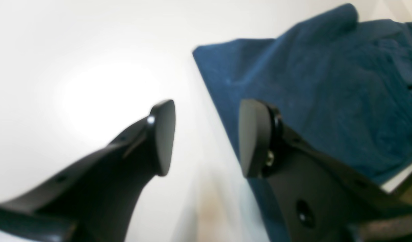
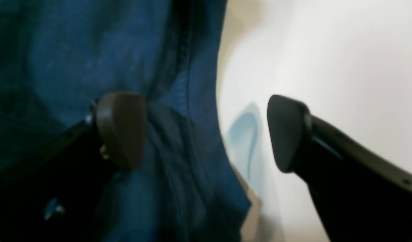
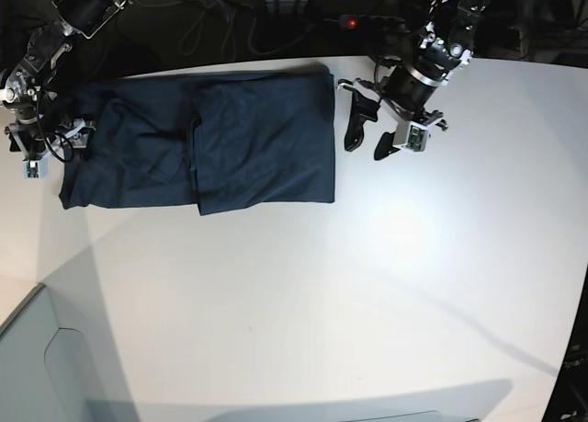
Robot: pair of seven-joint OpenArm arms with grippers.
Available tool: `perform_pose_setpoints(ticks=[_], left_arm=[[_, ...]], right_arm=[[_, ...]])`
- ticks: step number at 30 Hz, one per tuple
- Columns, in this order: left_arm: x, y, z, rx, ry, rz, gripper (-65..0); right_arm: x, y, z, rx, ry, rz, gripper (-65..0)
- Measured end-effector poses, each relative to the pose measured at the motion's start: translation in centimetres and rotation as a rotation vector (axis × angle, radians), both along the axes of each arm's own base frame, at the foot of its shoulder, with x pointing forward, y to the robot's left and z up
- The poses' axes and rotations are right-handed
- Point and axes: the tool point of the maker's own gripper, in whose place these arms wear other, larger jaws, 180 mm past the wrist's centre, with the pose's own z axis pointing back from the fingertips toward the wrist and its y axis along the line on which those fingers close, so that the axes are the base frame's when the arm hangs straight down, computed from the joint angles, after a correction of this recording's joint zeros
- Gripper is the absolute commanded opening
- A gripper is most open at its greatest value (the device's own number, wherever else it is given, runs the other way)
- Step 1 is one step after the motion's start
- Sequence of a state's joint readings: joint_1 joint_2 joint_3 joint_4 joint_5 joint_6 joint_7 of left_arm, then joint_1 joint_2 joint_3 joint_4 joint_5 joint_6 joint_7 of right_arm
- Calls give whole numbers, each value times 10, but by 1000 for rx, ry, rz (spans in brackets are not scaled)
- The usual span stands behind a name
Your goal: Fold the T-shirt properly
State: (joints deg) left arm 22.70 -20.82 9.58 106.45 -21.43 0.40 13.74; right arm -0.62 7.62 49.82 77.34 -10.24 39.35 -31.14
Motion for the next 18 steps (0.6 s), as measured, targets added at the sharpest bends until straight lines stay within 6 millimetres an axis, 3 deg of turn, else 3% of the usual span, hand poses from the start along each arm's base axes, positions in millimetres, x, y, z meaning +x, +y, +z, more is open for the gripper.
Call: perform_pose_setpoints(ticks=[5,8,12,18], left_arm=[[6,3,2,-27,-7,54,-354],[6,7,-13,-24,25,73,-354],[0,11,-32,-13,77,83,-354],[1,16,-41,-4,92,96,-354]], right_arm=[[2,3,-4,38,-20,-8,-105],[2,3,-5,39,-20,-8,-121],[9,15,-6,37,-14,39,-240],[18,33,-8,54,-22,95,-506]])
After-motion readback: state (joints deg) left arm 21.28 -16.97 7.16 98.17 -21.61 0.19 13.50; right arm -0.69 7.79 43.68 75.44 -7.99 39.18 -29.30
